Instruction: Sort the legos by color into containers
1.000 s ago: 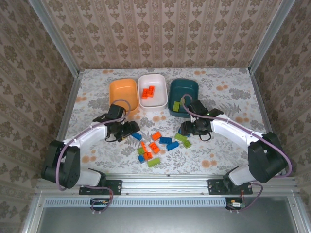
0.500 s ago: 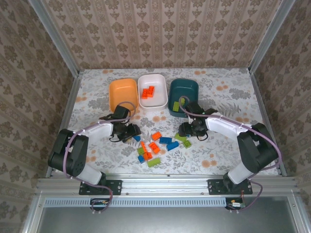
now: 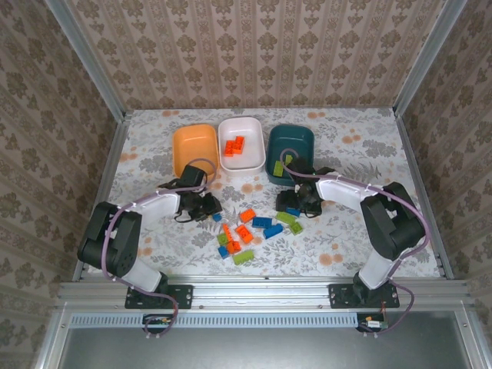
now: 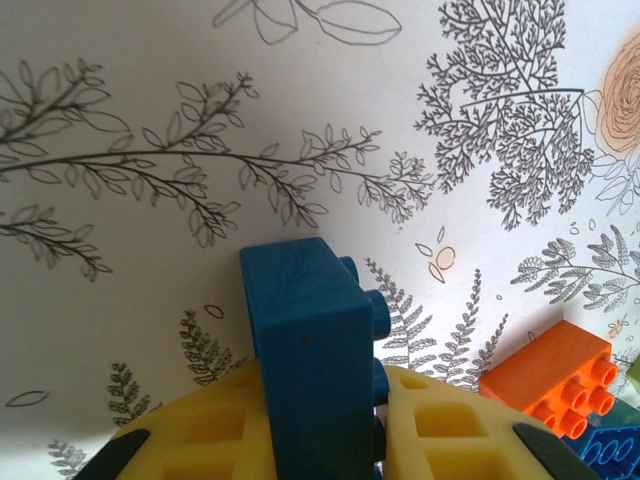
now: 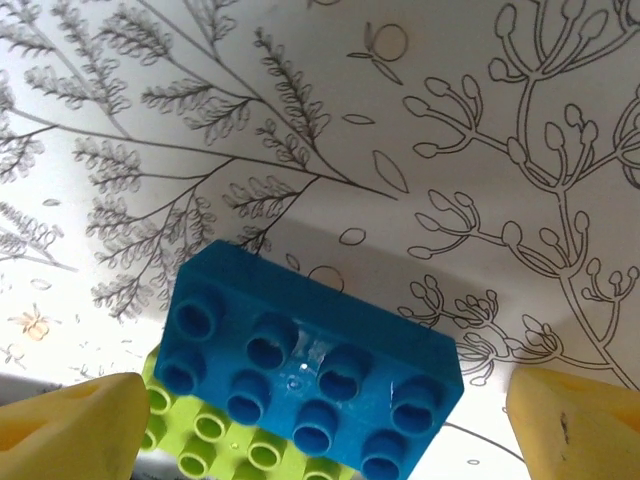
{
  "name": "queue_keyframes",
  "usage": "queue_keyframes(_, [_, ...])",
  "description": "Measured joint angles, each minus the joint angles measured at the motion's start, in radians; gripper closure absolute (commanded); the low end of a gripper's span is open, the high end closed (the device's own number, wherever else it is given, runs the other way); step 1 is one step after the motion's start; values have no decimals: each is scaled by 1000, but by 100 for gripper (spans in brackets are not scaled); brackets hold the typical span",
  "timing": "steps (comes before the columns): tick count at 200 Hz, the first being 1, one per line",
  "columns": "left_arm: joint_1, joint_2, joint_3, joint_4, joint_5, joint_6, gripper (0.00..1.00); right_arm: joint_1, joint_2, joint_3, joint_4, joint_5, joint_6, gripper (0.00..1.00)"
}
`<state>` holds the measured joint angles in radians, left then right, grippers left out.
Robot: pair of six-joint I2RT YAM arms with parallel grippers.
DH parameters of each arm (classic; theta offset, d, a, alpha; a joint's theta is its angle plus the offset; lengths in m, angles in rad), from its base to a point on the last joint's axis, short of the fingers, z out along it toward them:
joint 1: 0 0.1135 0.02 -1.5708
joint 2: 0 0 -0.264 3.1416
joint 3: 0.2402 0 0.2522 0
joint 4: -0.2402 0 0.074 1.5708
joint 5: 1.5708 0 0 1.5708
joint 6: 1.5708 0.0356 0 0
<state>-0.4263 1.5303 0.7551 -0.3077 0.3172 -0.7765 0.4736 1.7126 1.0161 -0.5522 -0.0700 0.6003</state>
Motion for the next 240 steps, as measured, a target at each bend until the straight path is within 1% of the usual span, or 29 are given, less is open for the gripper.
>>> queue_keyframes(23, [15, -12, 0, -15, 0, 19, 95, 0, 19, 16, -3, 13, 39, 6])
queue_keyframes(44, [24, -64, 0, -52, -4, 41, 95, 0, 41, 43, 3, 28, 63, 7])
queue_keyframes(70, [35, -159, 13, -111, -16, 73, 94, 0, 79, 81, -11, 63, 87, 12])
queue_keyframes(98, [59, -247, 59, -179, -37, 121, 94, 1, 102, 107, -43, 83, 97, 19])
queue_keyframes(104, [68, -259, 72, -195, -42, 132, 94, 2, 109, 114, -54, 90, 97, 23])
queue_keyframes(154, [191, -279, 227, -264, -50, 211, 92, 10, 120, 124, -76, 127, 81, 32])
queue_keyframes(173, [227, -241, 315, -277, -53, 237, 92, 9, 116, 120, -74, 130, 77, 37])
queue_keyframes(208, [261, -96, 463, -275, -69, 278, 92, 4, 89, 85, -37, 139, 66, 37])
queue_keyframes(240, [275, 108, 609, -273, -95, 309, 92, -13, 54, 41, -8, 145, 58, 36])
